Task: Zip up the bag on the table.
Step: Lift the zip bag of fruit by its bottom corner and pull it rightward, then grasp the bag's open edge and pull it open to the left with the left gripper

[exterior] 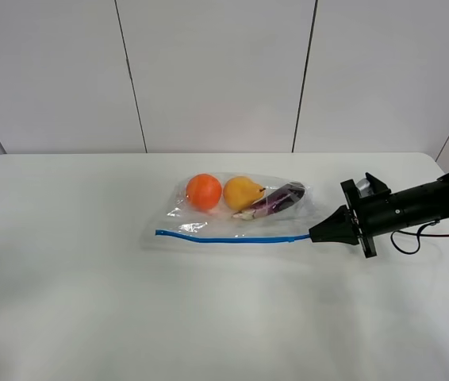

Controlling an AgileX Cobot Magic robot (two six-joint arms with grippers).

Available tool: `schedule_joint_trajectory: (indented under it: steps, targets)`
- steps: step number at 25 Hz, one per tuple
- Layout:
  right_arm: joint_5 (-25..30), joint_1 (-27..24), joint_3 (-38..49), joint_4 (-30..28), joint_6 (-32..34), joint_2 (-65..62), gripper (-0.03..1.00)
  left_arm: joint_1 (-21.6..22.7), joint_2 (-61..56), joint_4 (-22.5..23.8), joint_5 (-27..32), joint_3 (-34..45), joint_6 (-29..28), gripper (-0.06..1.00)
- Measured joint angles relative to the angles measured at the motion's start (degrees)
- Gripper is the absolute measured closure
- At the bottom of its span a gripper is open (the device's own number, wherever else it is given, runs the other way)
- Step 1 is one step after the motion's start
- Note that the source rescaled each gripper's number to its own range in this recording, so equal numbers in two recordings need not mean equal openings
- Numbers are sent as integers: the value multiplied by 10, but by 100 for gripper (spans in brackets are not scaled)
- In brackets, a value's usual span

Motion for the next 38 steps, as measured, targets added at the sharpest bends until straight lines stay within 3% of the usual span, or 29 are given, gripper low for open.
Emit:
schedule_joint_trajectory:
  steps: [7, 19, 31, 34, 38]
  targets:
    - [0, 3, 0, 44, 15, -25, 97, 0, 0, 0, 0, 0, 0, -4]
    - [0, 59, 0, 110, 27, -79, 97, 0, 0, 0, 0, 0, 0, -4]
    - [0, 59, 1, 113, 43, -81, 97, 0, 0, 3, -1, 0, -3, -4]
    - [0, 59, 1, 113, 45, -81, 97, 0, 18, 10, -20, -17, -14, -4]
    - [0, 59, 1, 113, 45, -81, 97, 0, 130, 15, -81, -78, -14, -4]
